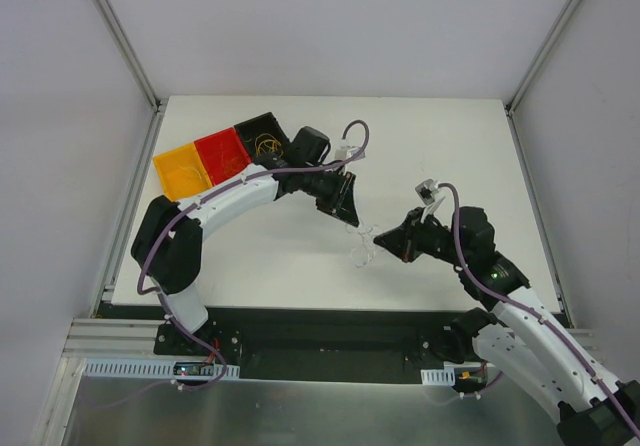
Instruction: Untangle the cables
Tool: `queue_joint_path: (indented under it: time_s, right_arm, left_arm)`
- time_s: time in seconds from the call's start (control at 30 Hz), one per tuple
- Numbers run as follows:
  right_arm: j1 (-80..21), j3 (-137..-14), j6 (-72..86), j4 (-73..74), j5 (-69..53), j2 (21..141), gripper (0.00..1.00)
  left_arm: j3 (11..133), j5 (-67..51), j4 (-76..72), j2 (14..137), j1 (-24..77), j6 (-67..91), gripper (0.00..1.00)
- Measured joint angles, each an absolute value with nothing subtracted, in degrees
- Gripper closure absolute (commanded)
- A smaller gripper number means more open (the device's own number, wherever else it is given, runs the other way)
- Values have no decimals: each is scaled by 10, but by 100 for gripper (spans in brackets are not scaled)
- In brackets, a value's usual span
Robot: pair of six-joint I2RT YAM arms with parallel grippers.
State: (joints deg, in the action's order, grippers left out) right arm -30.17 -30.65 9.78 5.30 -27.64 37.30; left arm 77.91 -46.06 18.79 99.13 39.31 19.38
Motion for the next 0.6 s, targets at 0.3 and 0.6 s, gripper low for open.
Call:
queue_joint_path:
  time_s: [0.3, 0.6]
  right_arm:
    - [-319, -318, 59, 137, -219, 371, 46]
    - [-319, -356, 36, 207, -154, 372, 33]
  left_arm:
    - [780, -401, 194, 962, 394, 149, 100]
    - [780, -390, 180, 877, 414, 99, 100]
